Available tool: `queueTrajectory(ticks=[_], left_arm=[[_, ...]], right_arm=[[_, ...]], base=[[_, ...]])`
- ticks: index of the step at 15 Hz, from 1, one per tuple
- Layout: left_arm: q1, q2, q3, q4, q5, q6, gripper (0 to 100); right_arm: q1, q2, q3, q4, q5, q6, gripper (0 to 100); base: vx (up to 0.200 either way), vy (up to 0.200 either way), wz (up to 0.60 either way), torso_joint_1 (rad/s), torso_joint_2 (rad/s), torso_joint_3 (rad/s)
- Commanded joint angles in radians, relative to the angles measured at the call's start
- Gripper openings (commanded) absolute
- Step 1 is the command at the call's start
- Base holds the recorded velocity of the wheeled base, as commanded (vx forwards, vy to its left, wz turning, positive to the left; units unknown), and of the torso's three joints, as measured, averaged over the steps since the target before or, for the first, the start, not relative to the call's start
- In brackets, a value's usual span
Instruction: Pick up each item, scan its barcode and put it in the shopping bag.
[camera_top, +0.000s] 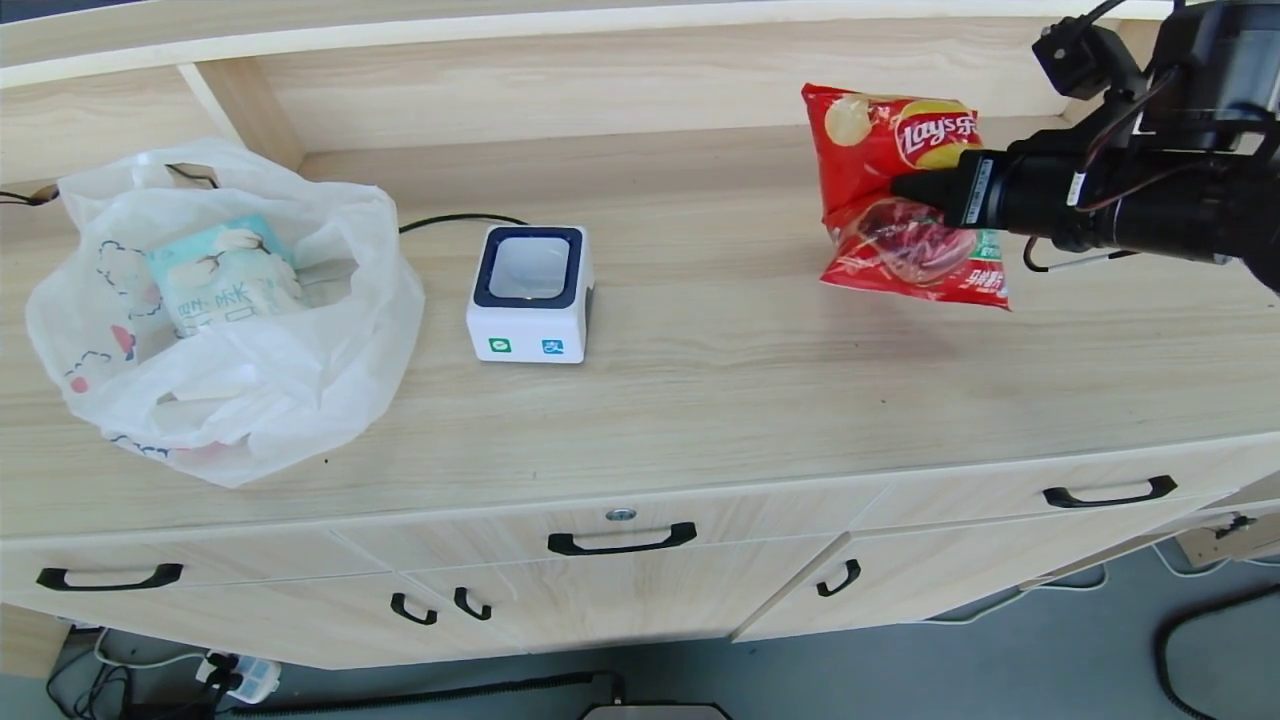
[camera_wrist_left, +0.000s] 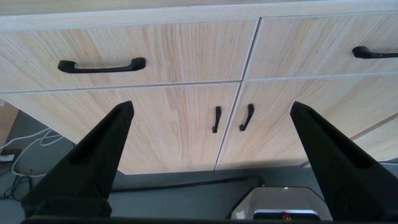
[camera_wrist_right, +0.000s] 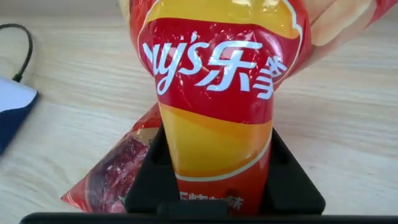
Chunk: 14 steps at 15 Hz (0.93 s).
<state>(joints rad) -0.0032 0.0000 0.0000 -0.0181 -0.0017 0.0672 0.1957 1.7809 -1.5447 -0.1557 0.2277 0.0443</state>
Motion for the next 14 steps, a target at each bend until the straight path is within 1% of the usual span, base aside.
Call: queueTrajectory(ticks=[1, 2, 3, 4, 5, 6, 8, 10, 11, 12, 13, 14], left_arm=[[0.0, 0.002, 0.0, 0.0, 0.0, 0.0, 100], [0.0, 0.002, 0.0, 0.0, 0.0, 0.0, 100], [0.0, 0.0, 0.0, 0.0, 0.0, 0.0, 100], [0.0, 0.002, 0.0, 0.0, 0.0, 0.0, 100], [0.0, 0.0, 0.0, 0.0, -0.001, 0.0, 100], [0.0, 0.002, 0.0, 0.0, 0.0, 0.003, 100], [0.0, 0.0, 0.0, 0.0, 0.0, 0.005, 100], [0.0, 0.0, 0.0, 0.0, 0.0, 0.006, 100], [0.0, 0.0, 0.0, 0.0, 0.0, 0.008, 100], [0.0, 0.002, 0.0, 0.0, 0.0, 0.008, 100], [0.0, 0.0, 0.0, 0.0, 0.0, 0.008, 100], [0.0, 0.0, 0.0, 0.0, 0.0, 0.008, 100]], right_arm=[[0.021, -0.121, 0.103, -0.03, 0.013, 0.025, 0], [0.033, -0.164, 0.178, -0.084, 0.013, 0.062, 0], [0.07, -0.198, 0.253, -0.169, 0.012, 0.106, 0], [0.122, -0.225, 0.345, -0.291, 0.012, 0.172, 0], [0.125, -0.227, 0.351, -0.3, 0.012, 0.177, 0], [0.185, -0.242, 0.495, -0.538, 0.007, 0.279, 0], [0.252, -0.238, 0.624, -0.778, 0.007, 0.394, 0], [0.297, -0.238, 0.722, -0.946, 0.007, 0.517, 0], [0.343, -0.239, 0.793, -1.078, 0.007, 0.589, 0], [0.367, -0.242, 0.827, -1.13, 0.007, 0.62, 0], [0.412, -0.253, 0.894, -1.223, 0.006, 0.671, 0], [0.438, -0.262, 0.943, -1.274, 0.006, 0.7, 0]], base=[[0.0, 0.0, 0.0, 0.0, 0.0, 0.0], [0.0, 0.0, 0.0, 0.0, 0.0, 0.0], [0.0, 0.0, 0.0, 0.0, 0.0, 0.0], [0.0, 0.0, 0.0, 0.0, 0.0, 0.0], [0.0, 0.0, 0.0, 0.0, 0.0, 0.0], [0.0, 0.0, 0.0, 0.0, 0.0, 0.0], [0.0, 0.0, 0.0, 0.0, 0.0, 0.0], [0.0, 0.0, 0.0, 0.0, 0.0, 0.0], [0.0, 0.0, 0.0, 0.0, 0.0, 0.0], [0.0, 0.0, 0.0, 0.0, 0.0, 0.0], [0.0, 0.0, 0.0, 0.0, 0.0, 0.0], [0.0, 0.0, 0.0, 0.0, 0.0, 0.0]])
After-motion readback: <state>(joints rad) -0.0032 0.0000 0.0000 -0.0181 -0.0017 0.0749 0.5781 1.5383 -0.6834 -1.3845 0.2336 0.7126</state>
